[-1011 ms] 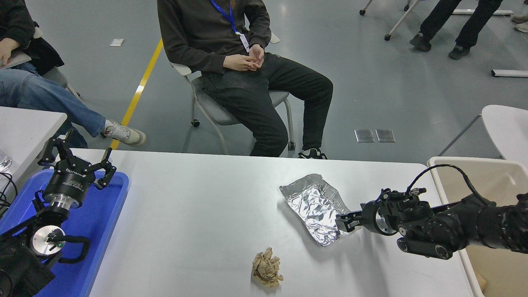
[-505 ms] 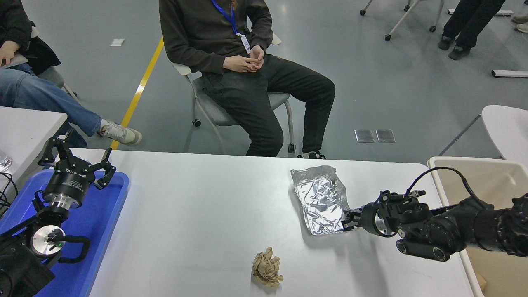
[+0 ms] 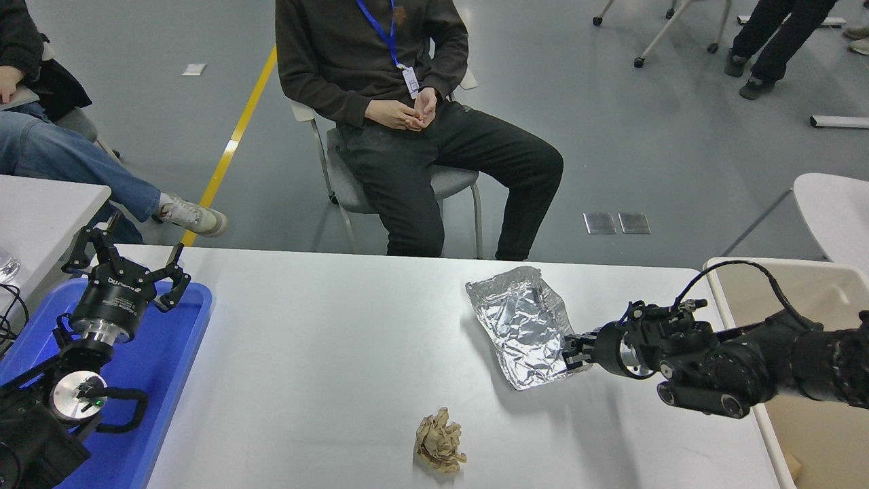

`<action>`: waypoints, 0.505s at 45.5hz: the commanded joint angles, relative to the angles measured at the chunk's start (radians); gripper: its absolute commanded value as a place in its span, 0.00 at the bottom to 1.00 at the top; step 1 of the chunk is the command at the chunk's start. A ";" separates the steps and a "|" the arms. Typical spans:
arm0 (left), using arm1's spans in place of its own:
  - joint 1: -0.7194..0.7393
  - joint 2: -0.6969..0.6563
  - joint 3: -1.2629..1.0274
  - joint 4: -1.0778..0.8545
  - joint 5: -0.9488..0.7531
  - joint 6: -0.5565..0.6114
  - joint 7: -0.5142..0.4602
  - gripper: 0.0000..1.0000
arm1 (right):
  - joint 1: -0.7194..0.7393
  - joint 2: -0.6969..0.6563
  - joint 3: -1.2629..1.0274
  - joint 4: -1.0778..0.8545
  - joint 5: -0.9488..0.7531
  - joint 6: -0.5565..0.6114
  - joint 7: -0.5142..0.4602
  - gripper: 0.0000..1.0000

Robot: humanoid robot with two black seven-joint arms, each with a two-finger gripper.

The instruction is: Clean the table surface

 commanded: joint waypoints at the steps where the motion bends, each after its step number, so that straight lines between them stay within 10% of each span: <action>1: 0.000 0.000 0.000 -0.001 0.000 0.000 0.000 1.00 | 0.100 -0.127 0.006 0.158 0.005 0.036 0.006 0.00; 23: 0.000 0.000 0.000 0.001 0.000 0.000 0.000 1.00 | 0.246 -0.417 0.001 0.396 -0.002 0.111 0.041 0.00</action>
